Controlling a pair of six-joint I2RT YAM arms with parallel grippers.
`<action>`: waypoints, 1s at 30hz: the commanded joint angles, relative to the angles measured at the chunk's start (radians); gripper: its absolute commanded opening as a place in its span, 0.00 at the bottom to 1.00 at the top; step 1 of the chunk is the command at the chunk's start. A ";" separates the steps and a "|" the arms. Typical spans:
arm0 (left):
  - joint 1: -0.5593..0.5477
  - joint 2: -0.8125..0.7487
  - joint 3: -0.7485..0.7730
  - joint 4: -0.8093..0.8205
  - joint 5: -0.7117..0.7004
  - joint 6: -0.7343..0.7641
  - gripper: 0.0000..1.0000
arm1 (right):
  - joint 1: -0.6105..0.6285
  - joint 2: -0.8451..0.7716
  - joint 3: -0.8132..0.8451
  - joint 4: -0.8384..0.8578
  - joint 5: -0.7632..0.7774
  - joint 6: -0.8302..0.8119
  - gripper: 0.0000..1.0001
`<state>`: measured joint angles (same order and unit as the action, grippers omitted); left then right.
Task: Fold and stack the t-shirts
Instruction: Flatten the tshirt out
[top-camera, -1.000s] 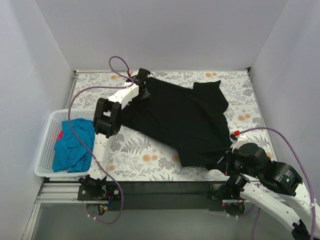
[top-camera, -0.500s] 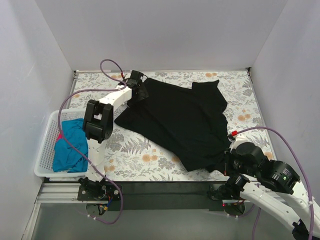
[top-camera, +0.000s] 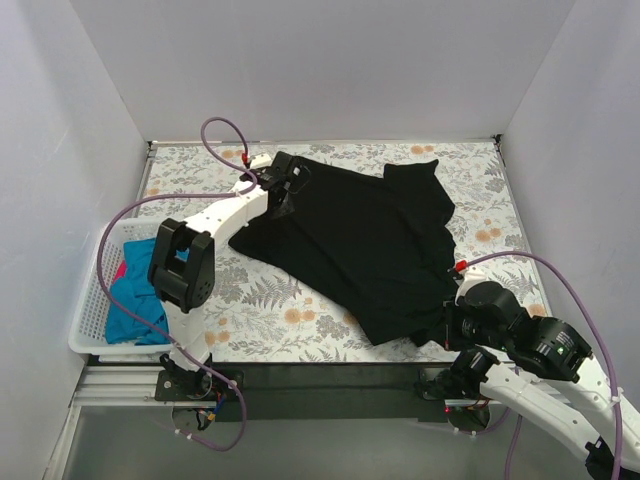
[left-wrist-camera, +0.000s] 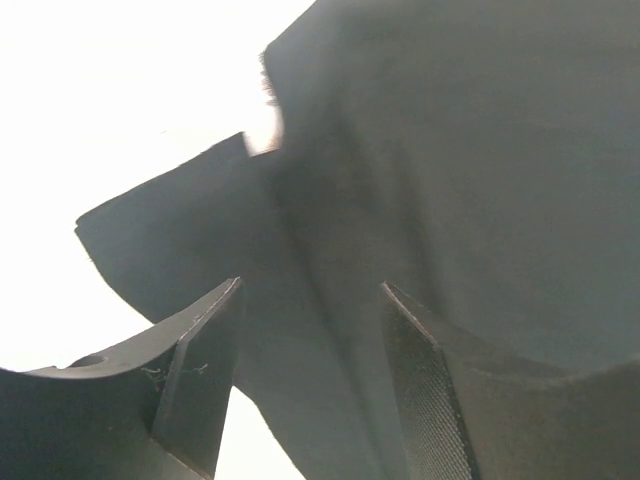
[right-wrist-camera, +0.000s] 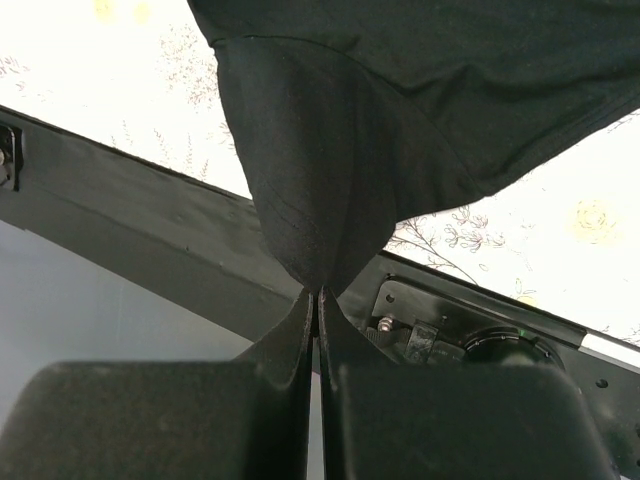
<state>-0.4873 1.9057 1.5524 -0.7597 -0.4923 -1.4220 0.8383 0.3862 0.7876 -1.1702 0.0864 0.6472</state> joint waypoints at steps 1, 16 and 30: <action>0.007 0.047 0.011 -0.098 -0.109 -0.020 0.54 | 0.002 0.003 -0.014 0.044 -0.014 -0.021 0.01; 0.006 0.208 0.133 -0.142 -0.134 -0.023 0.46 | 0.002 -0.012 -0.031 0.056 -0.022 -0.041 0.01; 0.007 -0.129 -0.109 -0.220 -0.236 -0.098 0.14 | 0.001 0.016 -0.010 0.061 -0.014 -0.053 0.01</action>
<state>-0.4839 2.0010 1.5055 -0.9283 -0.6453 -1.4635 0.8383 0.3843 0.7551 -1.1423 0.0715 0.6094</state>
